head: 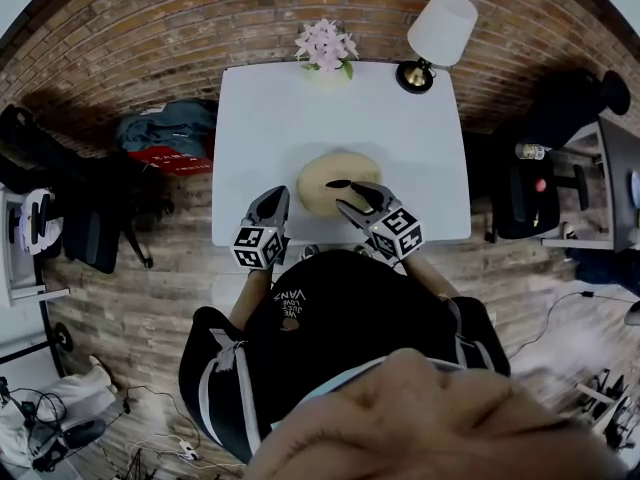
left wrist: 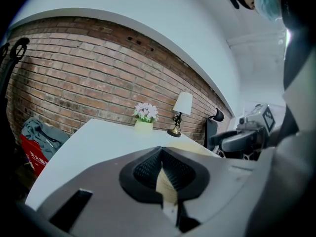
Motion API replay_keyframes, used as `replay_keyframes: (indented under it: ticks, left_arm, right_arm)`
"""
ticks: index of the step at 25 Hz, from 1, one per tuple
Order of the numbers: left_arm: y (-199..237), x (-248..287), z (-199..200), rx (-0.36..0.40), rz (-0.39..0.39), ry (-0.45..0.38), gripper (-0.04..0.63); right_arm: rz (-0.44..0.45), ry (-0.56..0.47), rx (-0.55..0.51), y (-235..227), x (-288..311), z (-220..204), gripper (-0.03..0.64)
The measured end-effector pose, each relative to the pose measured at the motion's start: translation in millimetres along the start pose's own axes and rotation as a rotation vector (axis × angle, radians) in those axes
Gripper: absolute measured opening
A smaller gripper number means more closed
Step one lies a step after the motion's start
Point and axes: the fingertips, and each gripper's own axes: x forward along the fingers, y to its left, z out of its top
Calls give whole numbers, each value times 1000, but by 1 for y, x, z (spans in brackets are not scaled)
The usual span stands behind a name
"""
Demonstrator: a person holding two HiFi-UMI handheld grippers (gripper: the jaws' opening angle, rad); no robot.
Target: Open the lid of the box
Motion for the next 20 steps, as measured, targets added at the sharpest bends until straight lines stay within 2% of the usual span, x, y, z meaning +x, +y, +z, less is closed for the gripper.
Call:
replay_keyframes:
  ticks: [3,11,20]
  left_arm:
    - [3,2,-4,-6,-2,12,11]
    - [14,4,-15,-19,-4,33,11]
    - [20,7,-26,-21,-8,56,11]
  right_arm:
    - [30,58,-59,5,7,-4,228]
    - [122,226,-220,12,22,-15,291]
    - [238,431,-404,26,31,-36,319]
